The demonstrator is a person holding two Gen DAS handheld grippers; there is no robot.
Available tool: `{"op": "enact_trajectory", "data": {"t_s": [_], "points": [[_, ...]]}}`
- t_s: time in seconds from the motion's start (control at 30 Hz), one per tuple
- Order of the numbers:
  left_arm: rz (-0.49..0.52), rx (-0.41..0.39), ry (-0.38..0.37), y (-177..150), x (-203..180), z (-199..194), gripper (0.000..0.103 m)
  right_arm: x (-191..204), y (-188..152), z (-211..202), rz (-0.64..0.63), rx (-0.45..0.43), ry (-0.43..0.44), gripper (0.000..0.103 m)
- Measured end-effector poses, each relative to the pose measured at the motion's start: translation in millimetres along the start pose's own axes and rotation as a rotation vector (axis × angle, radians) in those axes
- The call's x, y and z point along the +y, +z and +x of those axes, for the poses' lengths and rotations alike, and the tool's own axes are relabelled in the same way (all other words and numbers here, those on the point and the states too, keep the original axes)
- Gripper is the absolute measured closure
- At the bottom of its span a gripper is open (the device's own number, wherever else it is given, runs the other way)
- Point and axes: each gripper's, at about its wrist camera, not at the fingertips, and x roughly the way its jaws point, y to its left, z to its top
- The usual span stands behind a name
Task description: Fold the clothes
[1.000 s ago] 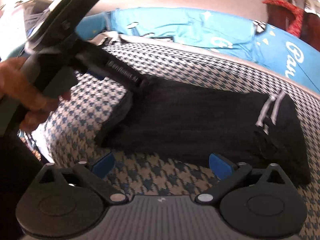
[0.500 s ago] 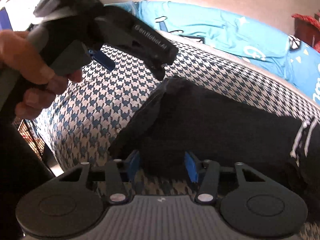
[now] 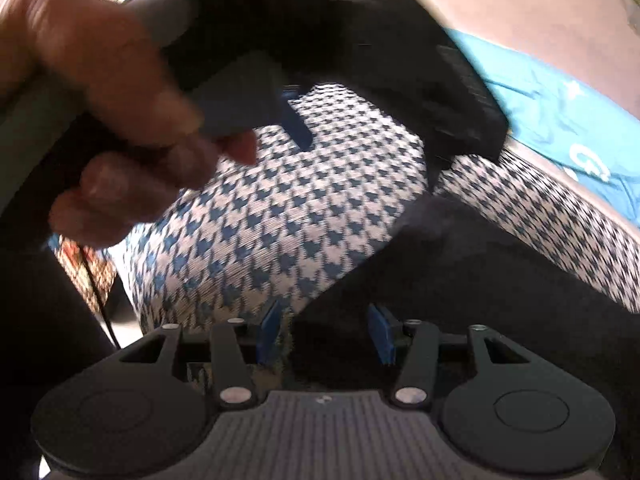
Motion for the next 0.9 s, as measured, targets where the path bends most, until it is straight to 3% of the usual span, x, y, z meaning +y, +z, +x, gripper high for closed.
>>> {"op": "enact_trajectory", "data": {"t_s": [0.23, 0.33, 0.57, 0.9], "points": [[0.053, 0.047, -0.02, -2.4, -15.2, 10.7, 0.0, 1.3, -3.6, -27.0, -0.028, -0.036, 0.069, 0.054], [0.067, 0.05, -0.011, -3.6, -18.5, 11.0, 0.0, -14.1, -8.3, -43.7, -0.013, -0.055, 0.04, 0.053], [0.041, 0.056, -0.006, -1.5, -15.3, 13.1, 0.0, -29.9, -19.6, -42.7, -0.051, 0.018, -0.072, 0.053], [-0.01, 0.081, -0.026, 0.3, -6.9, 16.6, 0.0, -0.5, -27.3, -24.7, -0.253, 0.038, -0.119, 0.054]]}}
